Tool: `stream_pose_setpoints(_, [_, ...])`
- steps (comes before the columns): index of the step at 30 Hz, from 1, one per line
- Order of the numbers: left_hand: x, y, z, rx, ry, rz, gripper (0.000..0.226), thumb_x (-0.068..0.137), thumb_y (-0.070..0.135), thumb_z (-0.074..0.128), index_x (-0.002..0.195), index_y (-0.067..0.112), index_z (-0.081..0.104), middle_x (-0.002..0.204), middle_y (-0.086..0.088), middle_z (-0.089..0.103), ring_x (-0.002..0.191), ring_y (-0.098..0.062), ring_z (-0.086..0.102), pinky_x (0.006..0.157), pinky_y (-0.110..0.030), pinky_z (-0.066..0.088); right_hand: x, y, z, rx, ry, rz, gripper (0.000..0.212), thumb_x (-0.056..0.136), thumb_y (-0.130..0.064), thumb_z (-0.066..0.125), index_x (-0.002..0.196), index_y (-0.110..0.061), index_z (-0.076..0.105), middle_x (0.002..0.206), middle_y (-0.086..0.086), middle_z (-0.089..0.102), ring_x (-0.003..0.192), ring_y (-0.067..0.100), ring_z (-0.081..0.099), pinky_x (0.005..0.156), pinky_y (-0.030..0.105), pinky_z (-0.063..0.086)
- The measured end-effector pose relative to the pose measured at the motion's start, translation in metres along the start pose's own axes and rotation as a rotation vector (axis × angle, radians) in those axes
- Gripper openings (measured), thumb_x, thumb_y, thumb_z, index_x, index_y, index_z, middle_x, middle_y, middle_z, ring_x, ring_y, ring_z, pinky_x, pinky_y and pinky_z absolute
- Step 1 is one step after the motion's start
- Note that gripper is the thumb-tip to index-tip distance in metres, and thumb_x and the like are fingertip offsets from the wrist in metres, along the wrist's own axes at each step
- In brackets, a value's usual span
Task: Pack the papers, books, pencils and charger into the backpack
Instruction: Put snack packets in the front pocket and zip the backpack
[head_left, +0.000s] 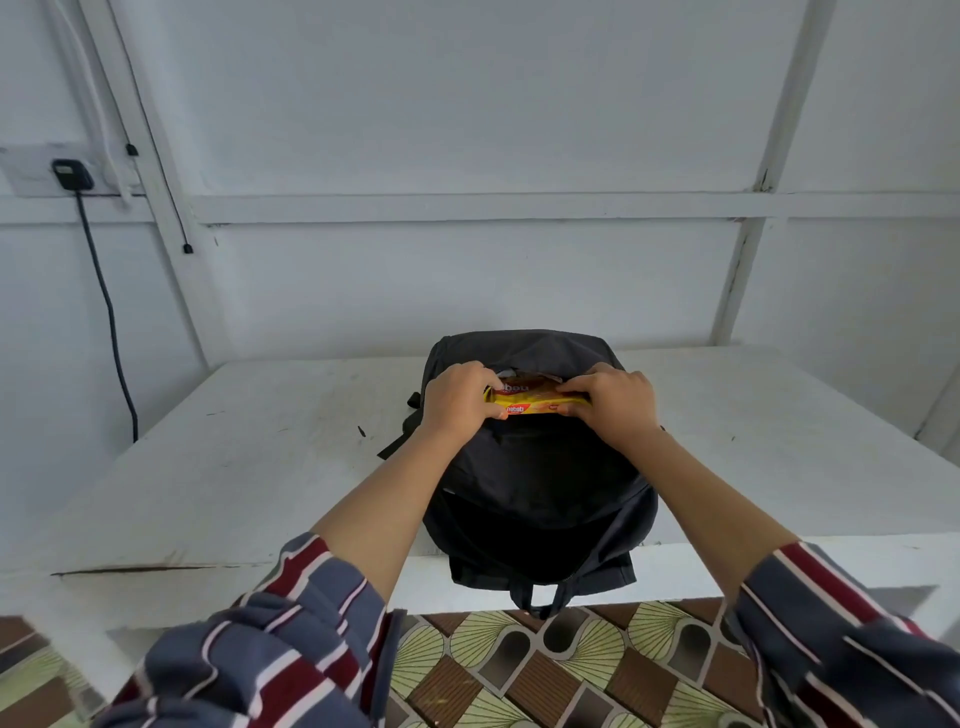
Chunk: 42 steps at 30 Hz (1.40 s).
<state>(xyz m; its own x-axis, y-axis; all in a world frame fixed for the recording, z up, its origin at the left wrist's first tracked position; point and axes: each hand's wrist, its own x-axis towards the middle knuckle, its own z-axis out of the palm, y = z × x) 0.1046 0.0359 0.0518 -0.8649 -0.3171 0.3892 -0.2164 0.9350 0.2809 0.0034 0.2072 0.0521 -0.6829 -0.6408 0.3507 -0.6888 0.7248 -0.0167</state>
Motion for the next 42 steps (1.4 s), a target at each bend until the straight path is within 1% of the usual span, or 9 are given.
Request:
stream_pose_setpoints(12, [0.013, 0.001, 0.01, 0.09, 0.063, 0.038, 0.026, 0.08, 0.04, 0.069, 0.091, 0.017, 0.071, 0.105, 0.001, 0.067, 0.093, -0.016, 0.062, 0.071, -0.023, 0.04, 0.009, 0.002, 0.011, 0.036, 0.078, 0.028, 0.031, 0.087, -0.042, 0.058, 0.116, -0.033, 0.063, 0.113, 0.0, 0.055, 0.099, 0.019, 0.055, 0.091, 0.028, 0.033])
stream_pose_setpoints(17, [0.008, -0.008, 0.015, -0.008, 0.069, 0.2, 0.029, 0.076, 0.027, 0.076, 0.074, 0.016, 0.049, 0.124, -0.002, 0.047, 0.107, -0.019, 0.052, 0.083, -0.026, 0.042, 0.007, 0.018, 0.014, 0.315, 0.078, -0.038, 0.014, 0.076, -0.029, 0.074, 0.09, -0.025, 0.073, 0.118, 0.003, 0.056, 0.105, 0.02, 0.056, 0.086, 0.024, 0.033])
stream_pose_setpoints(22, [0.007, -0.007, 0.014, -0.084, 0.044, 0.36, 0.04, 0.077, 0.011, 0.073, 0.111, 0.019, 0.054, 0.134, 0.0, 0.042, 0.113, -0.02, 0.053, 0.08, -0.021, 0.041, 0.003, 0.022, 0.012, 0.831, 0.199, 0.022, 0.033, 0.073, 0.004, 0.07, 0.062, -0.025, 0.062, 0.11, 0.002, 0.053, 0.111, 0.021, 0.053, 0.094, 0.034, 0.044])
stream_pose_setpoints(24, [0.006, -0.006, 0.013, -0.08, -0.001, 0.373, 0.071, 0.079, 0.011, 0.071, 0.14, 0.026, 0.038, 0.133, 0.0, 0.049, 0.115, -0.019, 0.052, 0.087, -0.027, 0.044, 0.001, 0.022, 0.01, 0.941, 0.247, 0.027, 0.034, 0.075, 0.012, 0.065, 0.071, -0.022, 0.062, 0.109, 0.004, 0.056, 0.11, 0.021, 0.054, 0.097, 0.034, 0.046])
stream_pose_setpoints(27, [0.007, -0.005, 0.012, -0.037, -0.058, 0.353, 0.083, 0.082, 0.012, 0.069, 0.148, 0.028, 0.02, 0.123, -0.001, 0.061, 0.113, -0.018, 0.052, 0.092, -0.031, 0.043, 0.003, 0.02, 0.01, 0.829, 0.226, 0.011, 0.042, 0.078, 0.012, 0.057, 0.109, -0.016, 0.063, 0.11, 0.002, 0.064, 0.102, 0.012, 0.059, 0.094, 0.024, 0.047])
stream_pose_setpoints(30, [0.012, -0.007, 0.012, 0.002, -0.103, 0.337, 0.069, 0.084, 0.016, 0.067, 0.143, 0.025, 0.033, 0.119, -0.001, 0.064, 0.11, -0.017, 0.053, 0.092, -0.03, 0.04, 0.003, 0.023, 0.009, 0.604, 0.148, 0.011, 0.04, 0.083, 0.004, 0.052, 0.114, -0.015, 0.066, 0.092, -0.011, 0.064, 0.065, -0.004, 0.057, 0.072, 0.006, 0.044])
stream_pose_setpoints(33, [0.014, -0.01, 0.016, -0.044, -0.123, 0.286, 0.054, 0.082, 0.018, 0.069, 0.133, 0.022, 0.051, 0.114, 0.0, 0.066, 0.108, -0.016, 0.056, 0.094, -0.031, 0.042, 0.003, 0.03, 0.011, 0.489, 0.067, -0.019, 0.034, 0.088, -0.004, 0.052, 0.111, -0.022, 0.069, 0.069, -0.013, 0.065, 0.046, 0.005, 0.047, 0.056, 0.01, 0.036])
stream_pose_setpoints(37, [0.017, -0.009, 0.017, -0.058, -0.134, 0.241, 0.042, 0.08, 0.021, 0.072, 0.121, 0.021, 0.062, 0.109, 0.001, 0.065, 0.104, -0.016, 0.056, 0.087, -0.029, 0.043, 0.005, 0.039, 0.01, 0.59, -0.027, -0.042, 0.03, 0.088, -0.008, 0.057, 0.113, -0.021, 0.068, 0.107, -0.006, 0.069, 0.066, -0.002, 0.056, 0.069, 0.004, 0.039])
stream_pose_setpoints(42, [0.016, 0.0, 0.012, -0.082, -0.136, 0.214, 0.044, 0.075, 0.035, 0.075, 0.116, 0.02, 0.065, 0.114, 0.002, 0.055, 0.107, -0.014, 0.048, 0.089, -0.03, 0.042, 0.002, 0.061, -0.005, 1.016, -0.115, 0.007, 0.046, 0.077, 0.007, 0.068, 0.117, -0.014, 0.063, 0.116, 0.004, 0.063, 0.109, 0.014, 0.058, 0.09, 0.012, 0.043])
